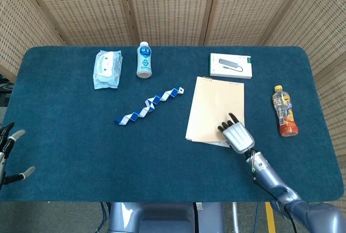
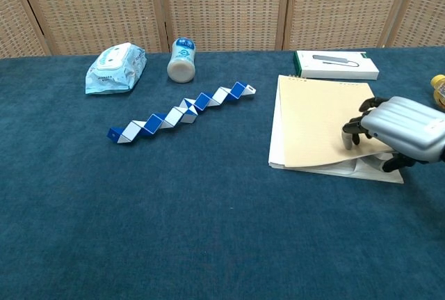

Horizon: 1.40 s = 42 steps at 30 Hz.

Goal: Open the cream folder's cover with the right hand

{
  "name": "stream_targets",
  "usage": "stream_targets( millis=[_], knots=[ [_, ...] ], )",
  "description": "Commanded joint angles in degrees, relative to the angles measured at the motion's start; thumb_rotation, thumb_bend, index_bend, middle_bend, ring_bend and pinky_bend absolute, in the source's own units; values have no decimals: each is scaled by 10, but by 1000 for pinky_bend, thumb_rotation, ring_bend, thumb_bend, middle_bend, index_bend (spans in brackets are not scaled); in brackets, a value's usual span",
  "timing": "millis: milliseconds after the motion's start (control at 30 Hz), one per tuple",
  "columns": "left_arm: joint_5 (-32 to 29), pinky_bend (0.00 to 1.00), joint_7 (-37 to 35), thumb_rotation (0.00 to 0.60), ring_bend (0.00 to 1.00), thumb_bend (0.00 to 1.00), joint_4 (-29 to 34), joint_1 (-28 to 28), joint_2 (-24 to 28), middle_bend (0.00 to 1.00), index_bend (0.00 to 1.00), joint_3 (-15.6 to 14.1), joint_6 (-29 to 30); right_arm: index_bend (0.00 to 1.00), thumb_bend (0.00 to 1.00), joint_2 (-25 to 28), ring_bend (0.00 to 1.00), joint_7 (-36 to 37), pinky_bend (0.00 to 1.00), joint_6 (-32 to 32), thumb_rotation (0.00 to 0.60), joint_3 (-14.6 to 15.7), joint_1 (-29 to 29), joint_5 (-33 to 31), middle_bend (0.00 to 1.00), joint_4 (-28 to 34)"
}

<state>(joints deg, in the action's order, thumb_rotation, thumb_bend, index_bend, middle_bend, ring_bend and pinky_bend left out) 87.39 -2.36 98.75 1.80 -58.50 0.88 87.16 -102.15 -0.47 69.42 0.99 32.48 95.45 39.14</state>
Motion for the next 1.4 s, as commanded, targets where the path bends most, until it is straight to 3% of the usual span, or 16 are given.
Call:
stream_targets(
  millis=[33, 200, 600, 1167, 1400],
  knots=[
    [1, 0, 0, 600, 0, 0, 0, 0, 0, 0, 0, 0, 0, 668, 620, -5, 482, 25, 326, 13, 600, 6, -1, 7, 649, -23],
    [0, 0, 0, 600, 0, 0, 0, 0, 0, 0, 0, 0, 0, 680, 620, -1, 490, 77, 451, 25, 600, 20, -1, 20, 660, -40],
    [3, 0, 3, 600, 0, 0, 1, 0, -1, 0, 0, -2, 1, 681, 620, 57, 492, 200, 457, 90, 600, 57, -13, 58, 661, -7],
    [6, 0, 13, 600, 0, 0, 3, -2, -5, 0, 0, -4, 3, 681, 620, 171, 492, 193, 467, 234, 600, 121, -35, 164, 664, 124],
    [8, 0, 17, 600, 0, 0, 4, -2, -7, 0, 0, -5, 3, 681, 620, 194, 492, 184, 467, 267, 600, 142, -49, 198, 664, 135]
  ],
)
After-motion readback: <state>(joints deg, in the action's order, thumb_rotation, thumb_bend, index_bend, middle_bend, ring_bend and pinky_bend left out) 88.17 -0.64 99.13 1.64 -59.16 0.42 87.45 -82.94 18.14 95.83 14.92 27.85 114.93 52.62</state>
